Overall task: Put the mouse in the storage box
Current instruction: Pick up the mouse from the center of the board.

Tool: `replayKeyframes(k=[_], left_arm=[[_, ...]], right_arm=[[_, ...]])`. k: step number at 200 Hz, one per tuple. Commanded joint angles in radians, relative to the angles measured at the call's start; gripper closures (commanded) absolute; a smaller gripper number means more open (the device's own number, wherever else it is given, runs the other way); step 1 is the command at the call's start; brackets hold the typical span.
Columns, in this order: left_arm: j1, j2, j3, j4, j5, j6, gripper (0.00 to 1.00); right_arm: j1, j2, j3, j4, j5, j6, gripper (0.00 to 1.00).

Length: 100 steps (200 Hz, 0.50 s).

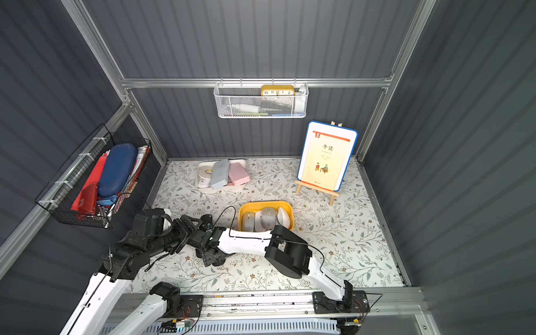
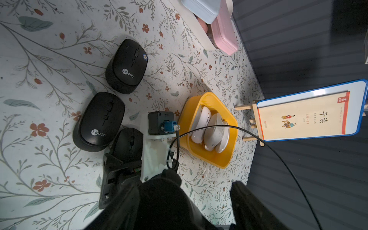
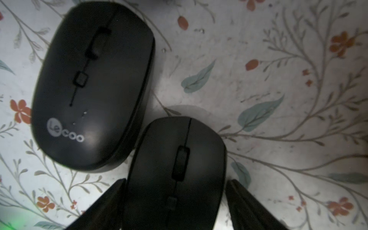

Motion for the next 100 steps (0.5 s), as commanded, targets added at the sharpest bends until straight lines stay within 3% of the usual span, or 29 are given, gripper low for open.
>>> replayKeyframes(k=[1,32,66,100], left_arm=[[-0.008,-0.008,0.029,-0.012,0.070,0.005,0.24],[-0.008,-0.011,0.047,-0.018,0.054,0.005,0.24],[-0.008,0.001,0.050,-0.009,0.052,0.010,0.24],[-0.009,0.032,0.065,0.005,0.050,0.025,0.24]], right_arm=[[0.002,0.055,-0.006,-0.076,0.017,0.005,0.23],[0.001,0.043,-0.025,-0.078,0.018,0.017,0.37],[0.005,-0.025,-0.110,-0.032,0.025,0.021,0.40],[0.011,-0.183,-0.215,-0.009,0.080,0.013,0.40]])
